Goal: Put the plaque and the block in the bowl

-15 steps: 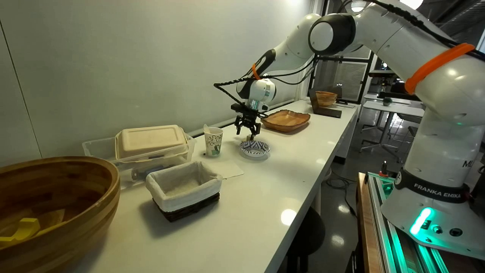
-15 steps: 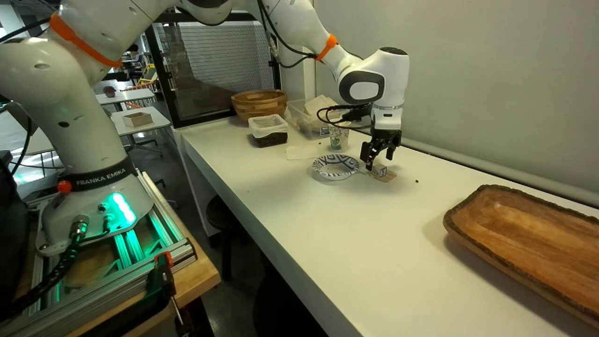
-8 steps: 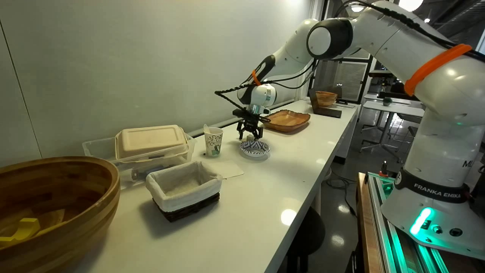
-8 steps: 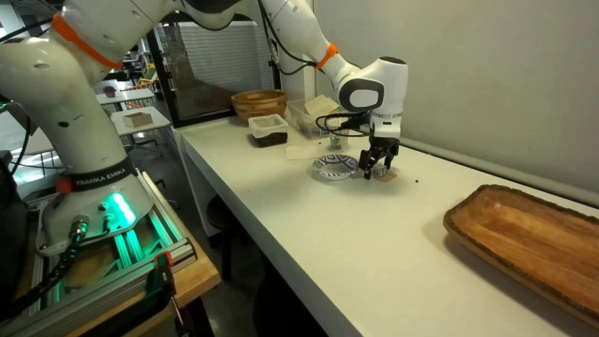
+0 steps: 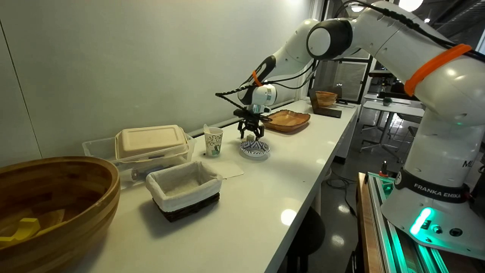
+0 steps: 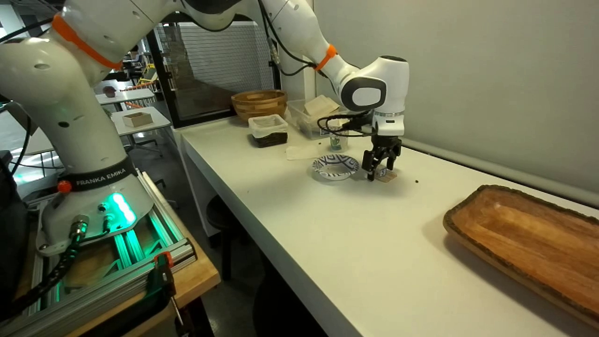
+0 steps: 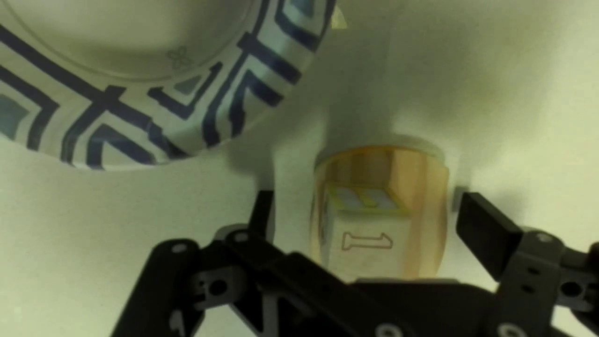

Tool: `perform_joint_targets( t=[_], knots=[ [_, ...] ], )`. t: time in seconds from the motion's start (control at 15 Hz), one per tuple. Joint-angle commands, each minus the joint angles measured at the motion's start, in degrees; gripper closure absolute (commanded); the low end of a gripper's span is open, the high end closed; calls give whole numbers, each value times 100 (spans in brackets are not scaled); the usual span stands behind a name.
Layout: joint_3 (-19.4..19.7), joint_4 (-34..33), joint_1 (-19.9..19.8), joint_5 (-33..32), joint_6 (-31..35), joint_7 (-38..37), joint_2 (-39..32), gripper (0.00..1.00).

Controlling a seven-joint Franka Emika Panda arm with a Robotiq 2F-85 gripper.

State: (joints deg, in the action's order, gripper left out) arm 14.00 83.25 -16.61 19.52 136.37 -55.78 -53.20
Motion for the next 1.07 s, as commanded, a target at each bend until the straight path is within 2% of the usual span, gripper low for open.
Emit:
perform_joint_targets(
  t=[0.0, 0.87, 0.93, 1.0],
  knots=[
    [88, -243, 4, -162, -22, -99, -144, 0],
    [72, -720, -23, -320, -337, -94, -474, 0],
    [72, -752, -24, -334, -360, -90, -488, 25],
    [74, -787, -24, -352, -415, -92, -498, 27]
  ],
)
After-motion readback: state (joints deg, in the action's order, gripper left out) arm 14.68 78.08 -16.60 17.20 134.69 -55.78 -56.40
